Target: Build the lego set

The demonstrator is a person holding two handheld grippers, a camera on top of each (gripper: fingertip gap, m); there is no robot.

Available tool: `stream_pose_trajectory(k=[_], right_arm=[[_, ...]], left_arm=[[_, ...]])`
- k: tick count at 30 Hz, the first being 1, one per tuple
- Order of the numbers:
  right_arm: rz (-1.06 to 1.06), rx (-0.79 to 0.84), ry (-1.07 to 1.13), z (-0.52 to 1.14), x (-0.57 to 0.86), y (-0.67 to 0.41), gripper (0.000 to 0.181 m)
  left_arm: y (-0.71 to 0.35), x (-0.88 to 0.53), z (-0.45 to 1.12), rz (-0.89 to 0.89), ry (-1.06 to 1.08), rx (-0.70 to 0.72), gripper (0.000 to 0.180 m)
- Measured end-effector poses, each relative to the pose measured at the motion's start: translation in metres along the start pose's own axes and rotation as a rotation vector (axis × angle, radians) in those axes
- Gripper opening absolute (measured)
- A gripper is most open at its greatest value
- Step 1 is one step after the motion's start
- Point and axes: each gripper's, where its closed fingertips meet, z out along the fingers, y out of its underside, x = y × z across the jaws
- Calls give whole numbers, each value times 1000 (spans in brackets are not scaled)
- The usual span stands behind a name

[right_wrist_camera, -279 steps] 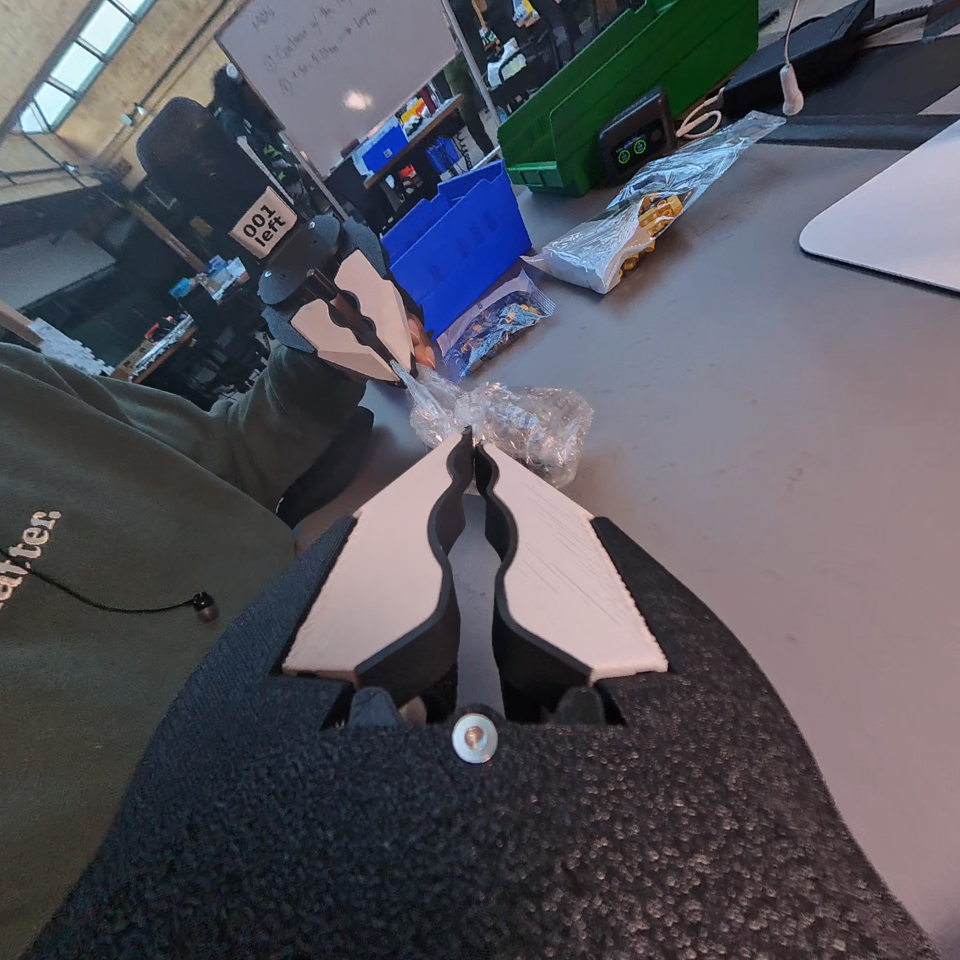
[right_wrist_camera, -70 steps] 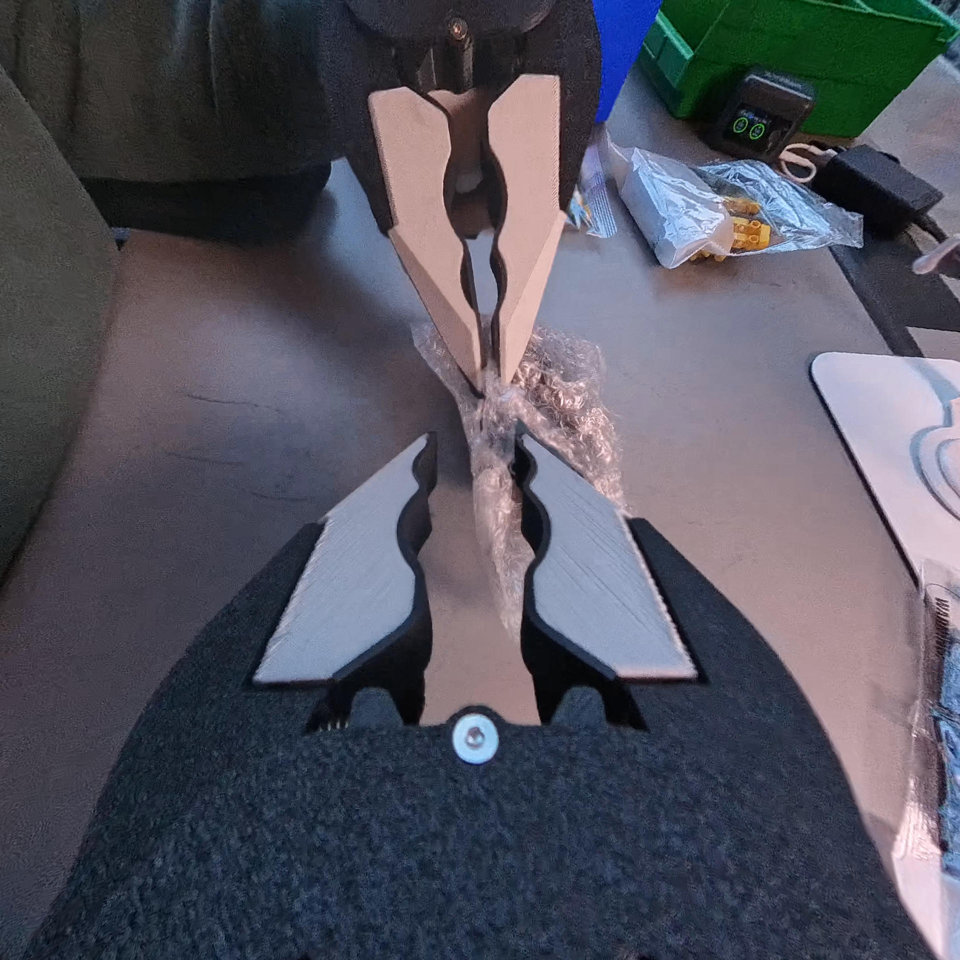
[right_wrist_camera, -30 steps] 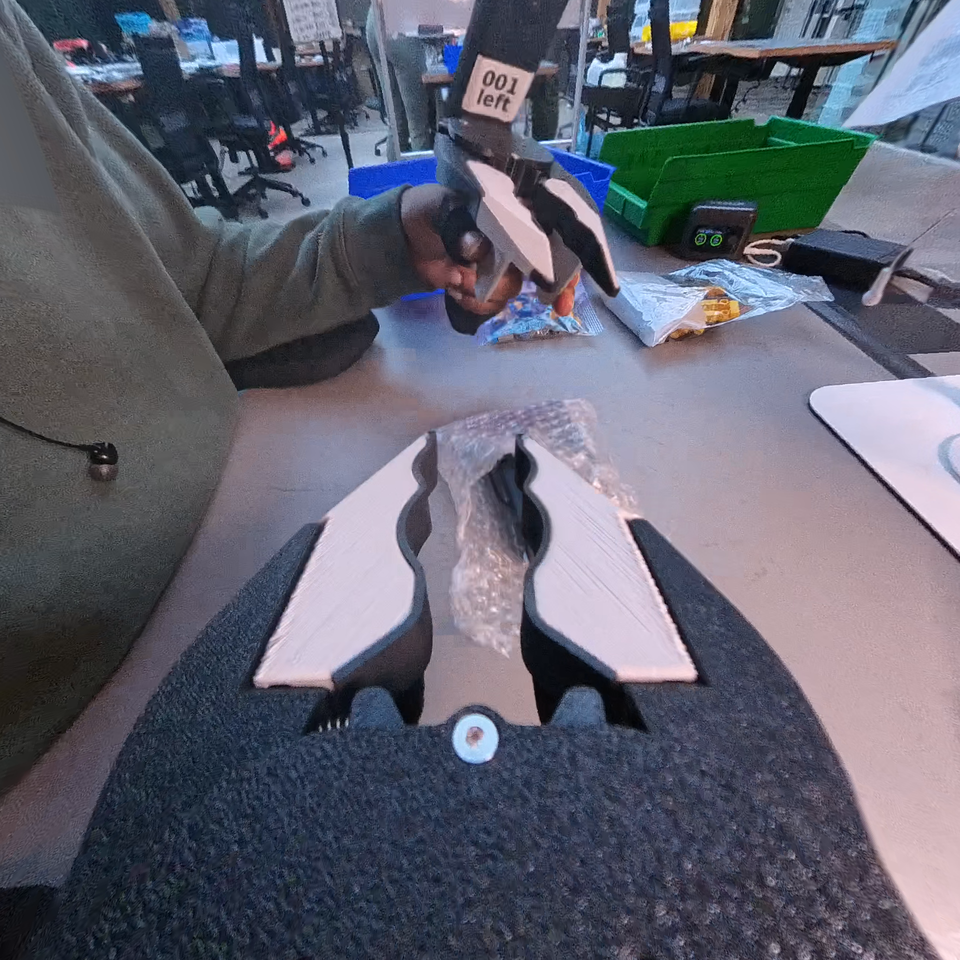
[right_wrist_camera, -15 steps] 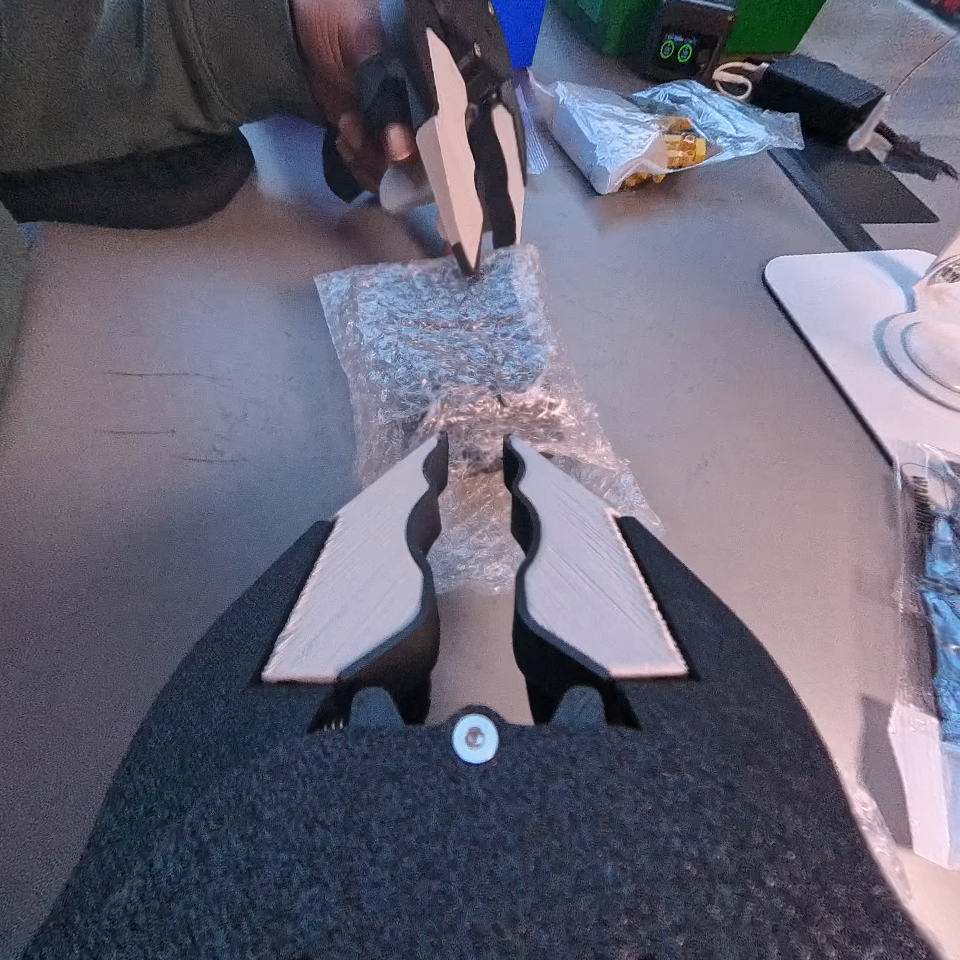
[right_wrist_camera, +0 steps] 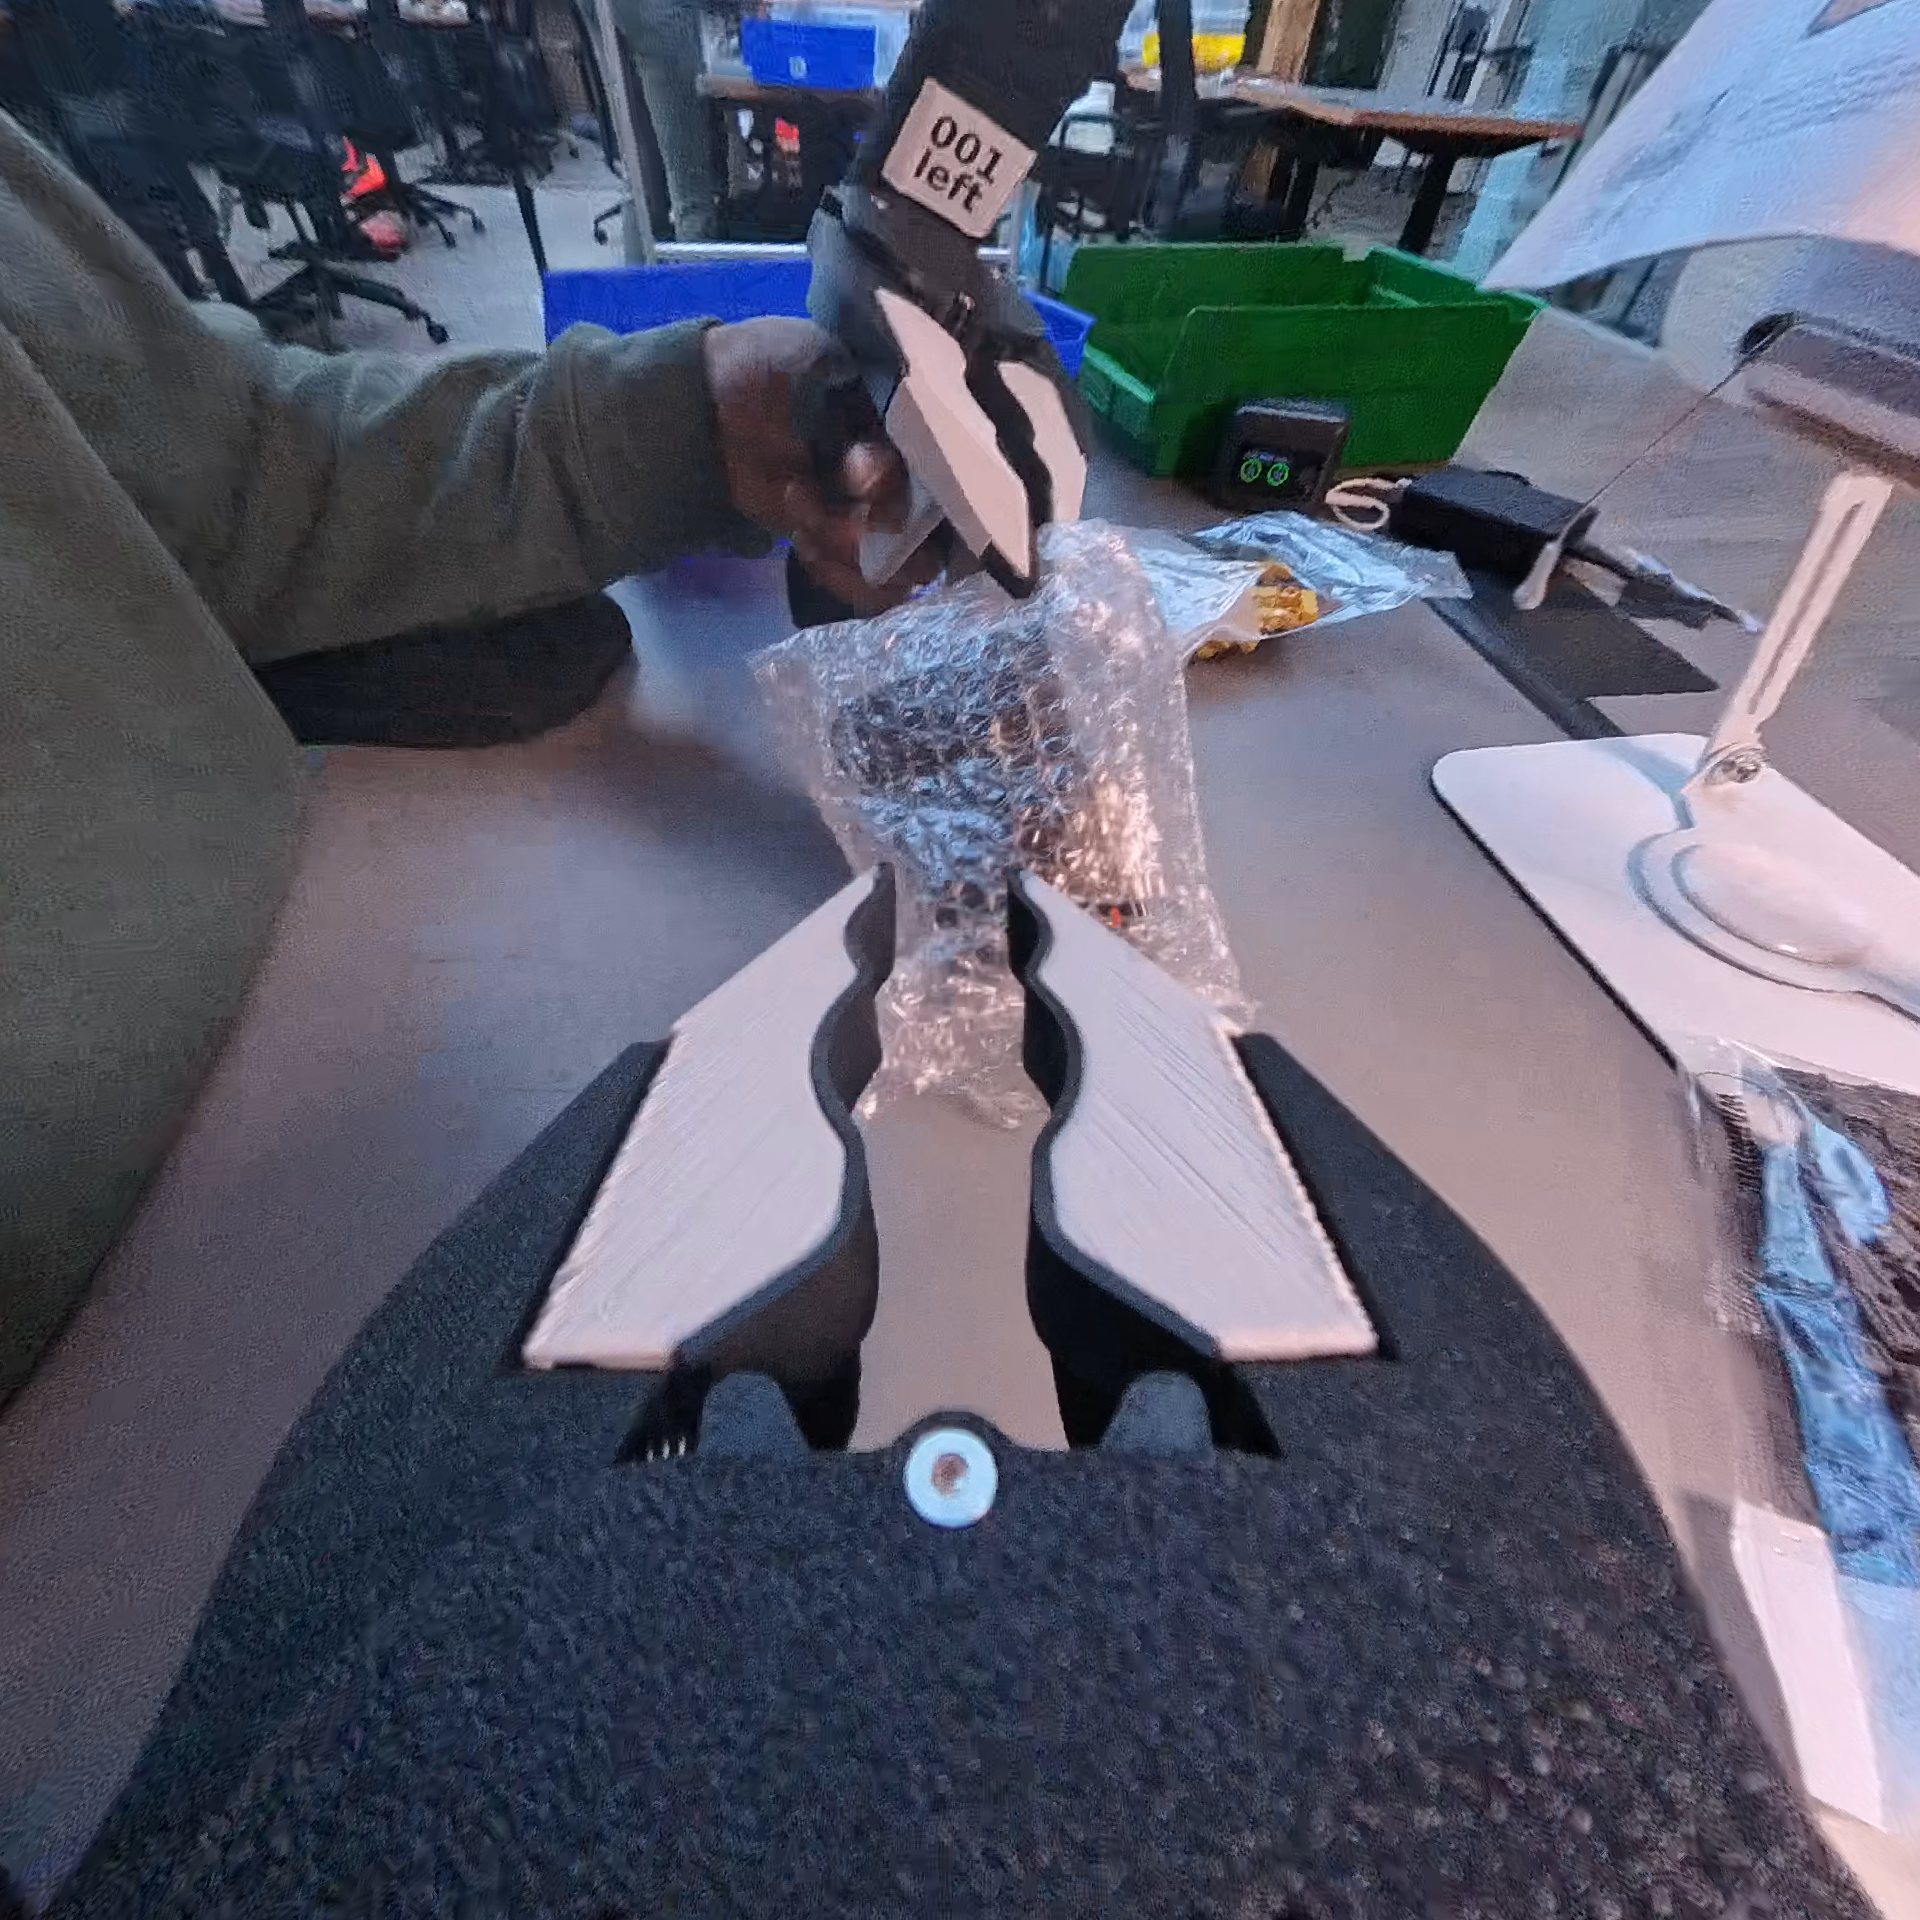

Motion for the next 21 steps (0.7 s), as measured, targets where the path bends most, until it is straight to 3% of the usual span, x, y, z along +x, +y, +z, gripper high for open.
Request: stream_pose_trajectory(k=[4, 11, 16, 19, 21], right_arm=[[24, 90, 100, -1, 18, -17, 32], [-17, -9, 66, 28, 7, -6, 58], [-66, -56, 37, 21, -1, 3, 16], [-54, -59, 44, 13, 2, 8, 8], [-22, -40, 65, 6, 9, 8, 6]], left_arm=[[-8, 23, 15, 103, 79, -72, 3], [-5, 53, 51, 250, 186, -215, 3], [-17, 47, 52, 273, 111, -123, 14], [-24, 50, 31, 276, 104, -55, 31], [-11, 46, 20, 294, 59, -95, 48]])
